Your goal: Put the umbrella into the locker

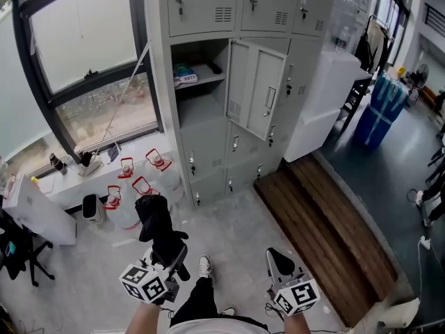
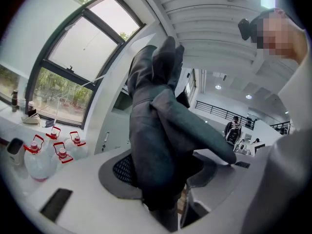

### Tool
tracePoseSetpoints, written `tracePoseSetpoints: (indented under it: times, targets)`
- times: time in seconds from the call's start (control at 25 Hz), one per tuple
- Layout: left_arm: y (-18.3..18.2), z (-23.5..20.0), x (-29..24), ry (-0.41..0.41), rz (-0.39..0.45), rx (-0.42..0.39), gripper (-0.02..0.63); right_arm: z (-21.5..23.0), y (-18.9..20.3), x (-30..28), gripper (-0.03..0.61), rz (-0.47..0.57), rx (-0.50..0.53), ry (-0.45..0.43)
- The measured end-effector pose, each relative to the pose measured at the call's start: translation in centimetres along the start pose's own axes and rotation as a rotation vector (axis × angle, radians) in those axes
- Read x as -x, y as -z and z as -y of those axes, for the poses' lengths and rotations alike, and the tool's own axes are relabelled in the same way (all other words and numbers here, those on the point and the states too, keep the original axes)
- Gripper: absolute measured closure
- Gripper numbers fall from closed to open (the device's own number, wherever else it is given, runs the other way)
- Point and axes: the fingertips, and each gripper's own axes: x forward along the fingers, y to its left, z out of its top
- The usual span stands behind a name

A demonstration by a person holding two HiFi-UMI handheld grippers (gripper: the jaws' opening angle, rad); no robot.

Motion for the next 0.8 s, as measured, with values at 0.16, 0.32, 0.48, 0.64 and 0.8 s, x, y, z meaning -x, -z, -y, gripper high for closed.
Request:
tracePoseSetpoints:
  times: [0.16,0.32,0.48,0.64,0.8]
  targets:
    - [-0.6,-2.5,-4.2,0.015,-0.006,0.023,0.396,2.0,0.8,-4.3,0.561,-0.041,-0.012,-0.002]
    - [-3.9,-5.6,-9.1,0.039,0.014,-0.001,0.396,4.2,-0.9,-11.2,0.560,-0.039,0.009,-0.027]
    - [-7.7,-9.1,-14.2,0.071,0.004,-0.001,0.396,5.7,-4.0,-18.7,0.561,-0.025,0.019,-0.045]
    - [-10.8,-11.7,-18.4,0.123,-0.027,-0.006,0.396,6.6,-7.0,-25.1,0.561,-0.017,0.022,-0.037]
    - [-12.6,-12.9,-22.3,0.191,-0.042,-0.021,0.396,7.1,-8.1,-28.6,0.561,-0.020,0.024,-0.024]
